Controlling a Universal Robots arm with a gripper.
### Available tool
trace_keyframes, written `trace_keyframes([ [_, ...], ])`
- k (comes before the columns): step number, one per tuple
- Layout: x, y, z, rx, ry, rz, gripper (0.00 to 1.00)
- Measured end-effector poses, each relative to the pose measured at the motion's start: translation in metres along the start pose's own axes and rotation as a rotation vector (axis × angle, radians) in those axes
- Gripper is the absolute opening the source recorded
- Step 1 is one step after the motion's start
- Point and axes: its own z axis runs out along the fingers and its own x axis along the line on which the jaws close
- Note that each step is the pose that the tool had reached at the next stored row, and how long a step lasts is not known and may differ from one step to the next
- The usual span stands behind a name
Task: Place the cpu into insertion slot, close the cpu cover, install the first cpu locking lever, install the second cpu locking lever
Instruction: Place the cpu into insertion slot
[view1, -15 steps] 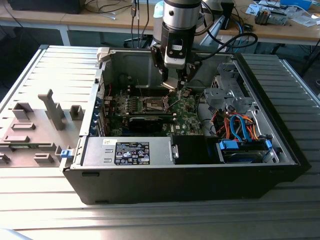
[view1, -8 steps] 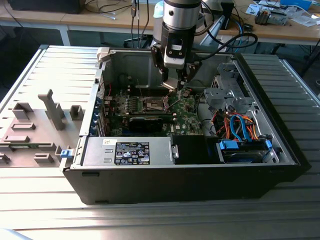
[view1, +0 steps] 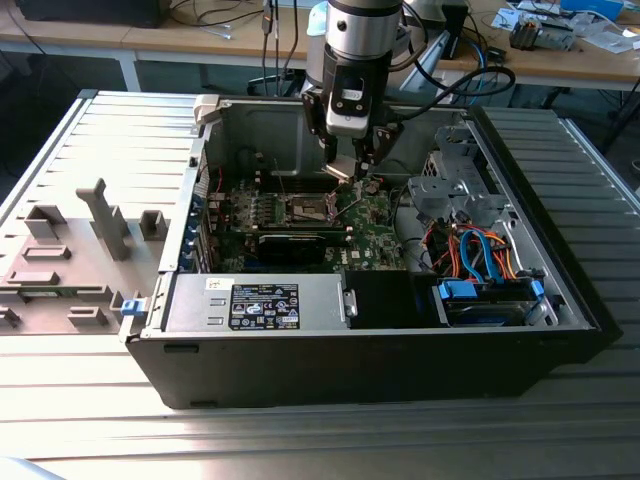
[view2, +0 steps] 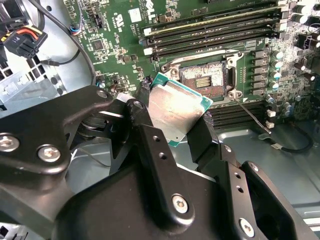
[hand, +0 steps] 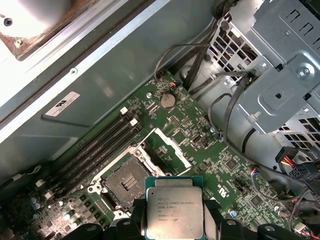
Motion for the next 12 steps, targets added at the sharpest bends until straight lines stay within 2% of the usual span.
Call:
trace_keyframes([
  [12,0.0,0.0,0.0,0.002,-0.0027,0.018,0.54],
])
